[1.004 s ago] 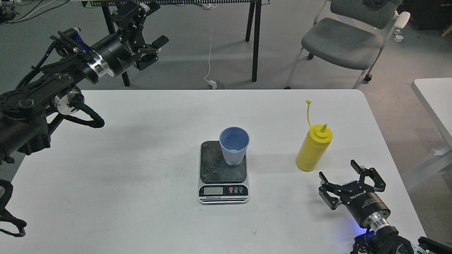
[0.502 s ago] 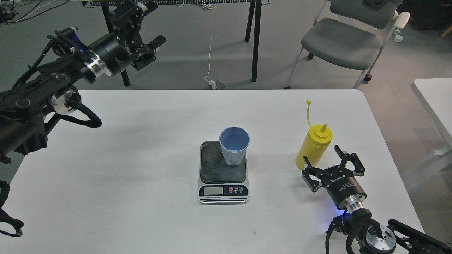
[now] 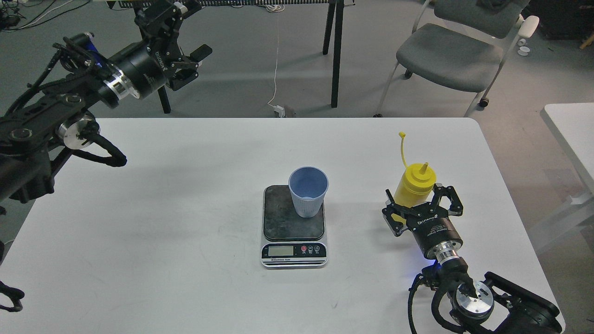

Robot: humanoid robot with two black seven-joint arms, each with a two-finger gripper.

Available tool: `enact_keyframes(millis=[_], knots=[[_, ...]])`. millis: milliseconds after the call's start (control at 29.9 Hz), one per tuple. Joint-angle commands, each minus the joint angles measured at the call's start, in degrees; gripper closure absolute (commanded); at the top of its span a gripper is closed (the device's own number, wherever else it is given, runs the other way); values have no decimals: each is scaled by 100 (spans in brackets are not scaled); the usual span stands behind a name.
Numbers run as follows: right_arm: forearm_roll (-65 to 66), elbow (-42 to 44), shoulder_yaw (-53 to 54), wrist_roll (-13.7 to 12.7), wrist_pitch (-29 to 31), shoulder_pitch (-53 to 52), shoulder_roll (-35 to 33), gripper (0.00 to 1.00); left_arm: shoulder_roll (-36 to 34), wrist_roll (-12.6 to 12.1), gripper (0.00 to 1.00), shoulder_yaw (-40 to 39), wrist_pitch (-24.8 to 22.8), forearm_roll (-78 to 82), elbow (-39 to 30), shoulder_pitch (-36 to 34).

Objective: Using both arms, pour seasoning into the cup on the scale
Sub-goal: 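Reach the right gripper to the yellow squeeze bottle and grasp it, then lift the yellow bottle and tip it nozzle-down above the cup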

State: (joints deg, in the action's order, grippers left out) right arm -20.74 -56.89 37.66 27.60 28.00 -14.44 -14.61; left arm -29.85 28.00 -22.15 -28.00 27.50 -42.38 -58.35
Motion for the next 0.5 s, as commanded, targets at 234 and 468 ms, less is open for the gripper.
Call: enact_keyframes(millis=[234,468], knots=[[2030,-24,515,40,0,82,99,50,-3,0,1,0,0,1,1,-1],[2862,-444,514,40,0,3,-6,57,-3,0,1,0,0,10,1,8]])
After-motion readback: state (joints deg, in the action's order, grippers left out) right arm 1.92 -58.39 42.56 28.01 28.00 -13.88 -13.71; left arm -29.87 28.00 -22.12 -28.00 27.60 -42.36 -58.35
